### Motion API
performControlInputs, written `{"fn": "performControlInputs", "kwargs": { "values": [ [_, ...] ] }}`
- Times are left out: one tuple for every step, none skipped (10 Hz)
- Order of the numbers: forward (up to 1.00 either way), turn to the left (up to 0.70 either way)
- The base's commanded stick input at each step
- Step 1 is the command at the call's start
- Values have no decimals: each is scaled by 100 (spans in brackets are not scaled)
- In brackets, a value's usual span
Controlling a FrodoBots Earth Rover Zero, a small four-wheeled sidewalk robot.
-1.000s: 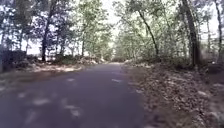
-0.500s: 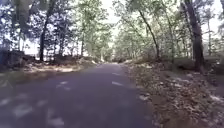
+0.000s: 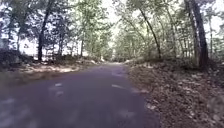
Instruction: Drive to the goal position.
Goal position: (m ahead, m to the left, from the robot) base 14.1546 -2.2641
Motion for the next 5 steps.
{"fn": "performControlInputs", "kwargs": {
  "values": [
    [70, 0],
    [70, 0],
    [70, 0],
    [70, 0],
    [70, 0]
  ]
}}
